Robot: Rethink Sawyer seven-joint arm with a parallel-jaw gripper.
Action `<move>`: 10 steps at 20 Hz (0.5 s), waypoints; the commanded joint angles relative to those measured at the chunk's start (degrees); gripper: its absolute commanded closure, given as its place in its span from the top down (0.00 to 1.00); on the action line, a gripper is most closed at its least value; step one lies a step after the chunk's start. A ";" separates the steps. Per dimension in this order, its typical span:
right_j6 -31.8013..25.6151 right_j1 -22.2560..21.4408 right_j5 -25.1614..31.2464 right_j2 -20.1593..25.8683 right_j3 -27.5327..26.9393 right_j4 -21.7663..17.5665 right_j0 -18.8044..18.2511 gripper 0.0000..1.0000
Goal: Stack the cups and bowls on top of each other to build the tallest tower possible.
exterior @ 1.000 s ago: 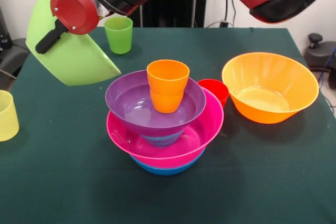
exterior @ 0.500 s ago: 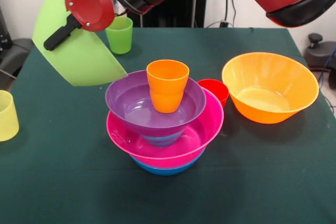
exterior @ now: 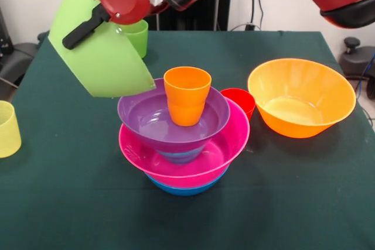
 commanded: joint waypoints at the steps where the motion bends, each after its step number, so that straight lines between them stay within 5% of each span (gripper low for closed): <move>1: 23.74 0.95 -0.48 -2.40 -5.37 3.40 0.76 0.00; 10: 29.25 2.01 -0.08 -3.63 -5.58 4.37 1.71 0.00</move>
